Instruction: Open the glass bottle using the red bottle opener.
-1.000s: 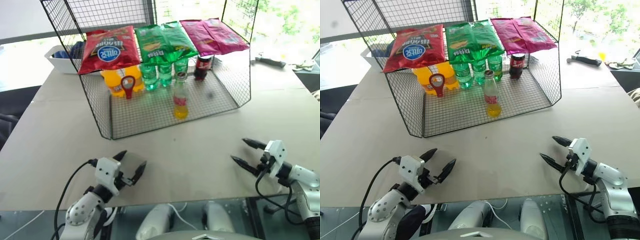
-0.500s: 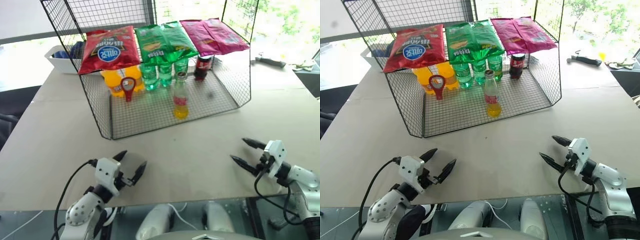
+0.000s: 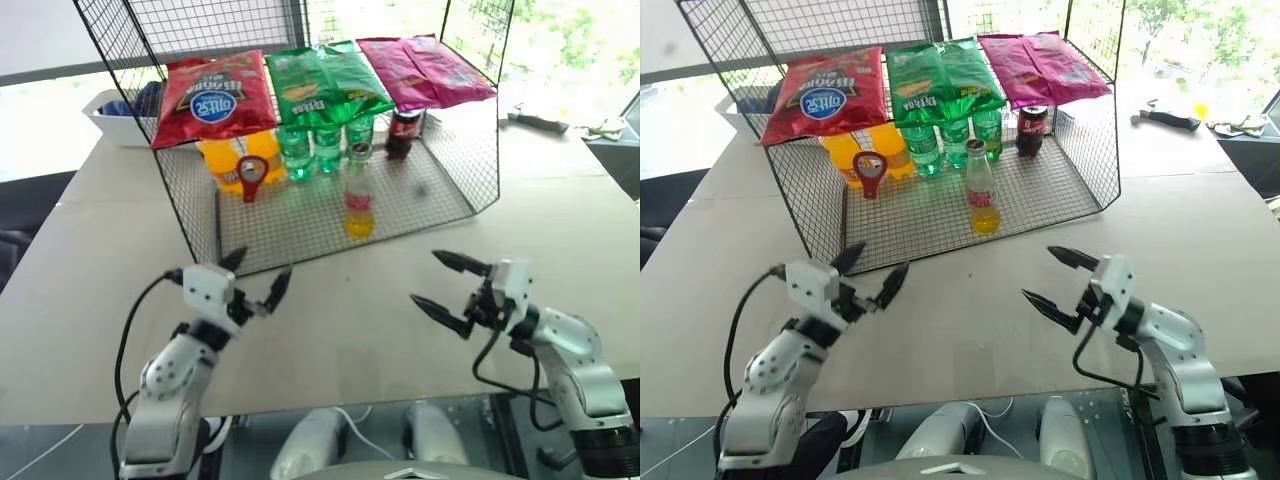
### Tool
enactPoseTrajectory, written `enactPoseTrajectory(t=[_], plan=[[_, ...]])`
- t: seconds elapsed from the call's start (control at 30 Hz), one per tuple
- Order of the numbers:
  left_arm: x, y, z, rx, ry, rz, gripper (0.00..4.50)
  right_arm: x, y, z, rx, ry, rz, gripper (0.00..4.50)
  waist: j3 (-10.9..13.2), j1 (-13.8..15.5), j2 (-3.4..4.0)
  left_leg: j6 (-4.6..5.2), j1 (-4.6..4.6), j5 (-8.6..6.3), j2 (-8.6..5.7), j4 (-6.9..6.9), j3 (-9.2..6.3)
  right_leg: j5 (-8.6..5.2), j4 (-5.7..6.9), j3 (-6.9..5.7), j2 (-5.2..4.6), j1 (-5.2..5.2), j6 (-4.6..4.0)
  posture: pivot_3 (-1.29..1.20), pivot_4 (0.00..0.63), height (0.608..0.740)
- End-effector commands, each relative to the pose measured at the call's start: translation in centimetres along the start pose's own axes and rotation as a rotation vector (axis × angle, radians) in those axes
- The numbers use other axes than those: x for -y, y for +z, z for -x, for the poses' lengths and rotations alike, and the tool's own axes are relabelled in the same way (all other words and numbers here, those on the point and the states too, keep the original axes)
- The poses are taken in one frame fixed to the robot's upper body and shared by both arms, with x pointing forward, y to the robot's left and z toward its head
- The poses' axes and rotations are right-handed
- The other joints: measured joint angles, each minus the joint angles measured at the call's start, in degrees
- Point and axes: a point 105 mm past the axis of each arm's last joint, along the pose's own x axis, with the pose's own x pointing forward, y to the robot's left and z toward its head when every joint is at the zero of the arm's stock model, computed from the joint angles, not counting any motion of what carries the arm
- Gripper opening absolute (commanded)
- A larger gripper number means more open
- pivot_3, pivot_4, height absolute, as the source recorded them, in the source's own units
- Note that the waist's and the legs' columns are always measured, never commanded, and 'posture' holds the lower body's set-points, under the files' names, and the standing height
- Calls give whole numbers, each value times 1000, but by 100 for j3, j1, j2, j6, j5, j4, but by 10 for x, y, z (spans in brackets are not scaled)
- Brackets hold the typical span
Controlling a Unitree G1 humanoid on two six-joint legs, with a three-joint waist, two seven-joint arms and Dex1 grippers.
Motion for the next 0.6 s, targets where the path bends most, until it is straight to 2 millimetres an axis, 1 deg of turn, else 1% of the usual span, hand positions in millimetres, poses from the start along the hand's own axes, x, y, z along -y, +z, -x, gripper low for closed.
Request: enactPoseTrajectory(t=[0.03, 0.13, 0.23, 0.3, 0.33, 0.47, 0.6], plan=[[-19, 27, -12, 106, 126, -21, 4500, -9, 33, -26, 102, 18, 13, 4362, 1, 1, -3, -1, 0, 0, 1, 0, -2, 0, 0, -2, 2, -2, 0, 0, 150, 740], [-33, 40, -22, 158, 203, -21, 4500, -15, 48, -38, 142, 34, 19, 4362, 1, 0, -10, -1, -6, 0, 1, 0, -2, 1, 0, -2, 1, -10, -1, 0, 150, 740], [-39, 50, -33, 191, 234, -20, 4500, -19, 56, -45, 160, 43, 20, 4362, -2, 2, -15, -1, -34, 1, 0, 2, -4, 2, 0, -4, 2, -38, -2, 0, 150, 740], [-40, 54, -43, 209, 239, -13, 4500, -20, 58, -48, 161, 45, 21, 4362, -3, 2, -17, -1, -80, 2, -1, 19, -4, 4, 8, -5, 3, -79, -3, 0, 150, 740], [-40, 56, -48, 219, 244, -10, 4500, -20, 58, -48, 159, 45, 21, 4362, -4, 8, -18, -1, -85, 3, -2, 22, -5, 5, 9, -6, 2, -81, -3, 0, 150, 740], [-42, 58, -62, 236, 264, 3, 4500, -20, 58, -47, 152, 39, 24, 4362, -3, 153, -22, -31, -84, 21, -2, 23, -26, 17, 21, -29, 6, -78, -15, 0, 150, 740], [-47, 57, -73, 236, 282, 12, 4500, -17, 59, -48, 152, 23, 32, 4362, -2, 159, -24, -76, -82, 58, 10, 23, -46, 39, 30, -48, 20, -74, -28, 0, 150, 740]])
